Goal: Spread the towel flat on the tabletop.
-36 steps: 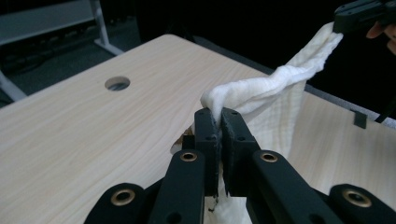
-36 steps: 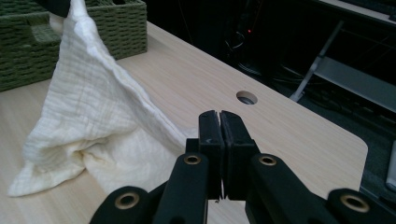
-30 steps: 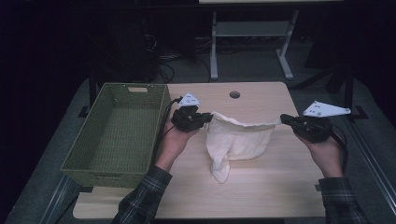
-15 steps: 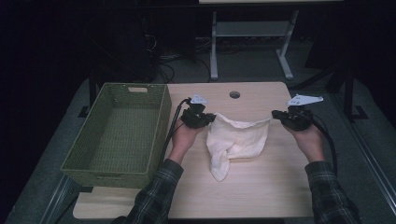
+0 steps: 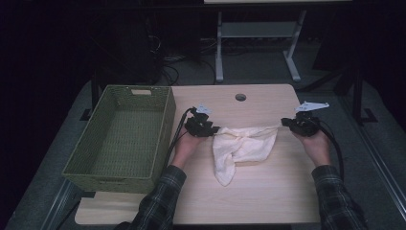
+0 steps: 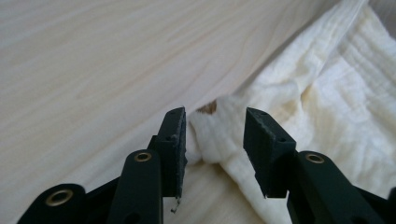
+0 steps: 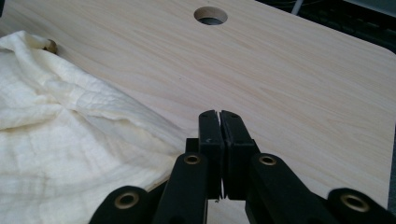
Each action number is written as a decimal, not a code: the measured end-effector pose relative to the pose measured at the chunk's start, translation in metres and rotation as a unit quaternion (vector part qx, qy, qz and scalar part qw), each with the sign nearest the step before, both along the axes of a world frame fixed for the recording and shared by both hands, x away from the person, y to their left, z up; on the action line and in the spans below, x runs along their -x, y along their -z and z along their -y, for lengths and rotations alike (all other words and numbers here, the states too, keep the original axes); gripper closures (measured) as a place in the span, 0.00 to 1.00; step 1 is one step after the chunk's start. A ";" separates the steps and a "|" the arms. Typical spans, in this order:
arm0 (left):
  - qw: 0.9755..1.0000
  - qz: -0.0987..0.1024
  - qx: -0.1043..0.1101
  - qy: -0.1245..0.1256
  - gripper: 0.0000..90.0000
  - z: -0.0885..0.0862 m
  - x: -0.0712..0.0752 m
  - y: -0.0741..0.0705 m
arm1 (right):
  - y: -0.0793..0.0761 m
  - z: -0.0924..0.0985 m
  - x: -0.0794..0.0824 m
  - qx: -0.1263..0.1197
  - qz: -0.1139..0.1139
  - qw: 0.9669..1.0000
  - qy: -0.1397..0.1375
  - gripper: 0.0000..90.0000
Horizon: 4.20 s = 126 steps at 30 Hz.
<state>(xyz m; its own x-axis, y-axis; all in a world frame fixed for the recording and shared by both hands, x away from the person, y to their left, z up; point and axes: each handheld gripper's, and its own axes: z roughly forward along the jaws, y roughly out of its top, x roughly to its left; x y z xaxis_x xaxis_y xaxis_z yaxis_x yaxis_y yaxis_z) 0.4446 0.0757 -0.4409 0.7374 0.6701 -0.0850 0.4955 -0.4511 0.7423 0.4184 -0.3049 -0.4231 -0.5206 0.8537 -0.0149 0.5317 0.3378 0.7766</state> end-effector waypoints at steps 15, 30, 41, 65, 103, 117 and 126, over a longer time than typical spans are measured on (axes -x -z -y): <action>1.000 -0.020 -0.002 0.012 1.00 0.001 -0.009 0.025 | 0.002 0.000 0.002 0.006 0.001 1.000 -0.004 0.98; 0.999 -0.006 0.024 -0.020 0.81 -0.007 -0.015 0.018 | -0.005 0.002 0.005 0.003 0.009 1.000 -0.001 0.98; 1.000 -0.026 0.016 -0.007 0.78 0.003 -0.016 0.033 | -0.002 0.001 0.006 0.010 0.007 1.000 -0.002 0.98; 0.991 0.073 0.036 -0.111 0.99 -0.021 -0.050 -0.042 | -0.027 -0.003 -0.030 0.000 0.020 1.000 0.016 0.98; 0.999 0.002 0.009 0.034 0.62 -0.013 0.082 -0.007 | 0.016 -0.033 0.064 -0.047 -0.040 0.996 -0.069 0.74; 0.995 -0.009 -0.032 0.089 0.57 0.000 0.109 0.017 | 0.045 -0.058 0.069 -0.038 -0.069 0.993 -0.085 0.70; 0.992 0.002 -0.080 0.093 0.81 0.005 0.109 0.022 | 0.050 -0.069 0.062 -0.009 -0.065 0.995 -0.080 0.94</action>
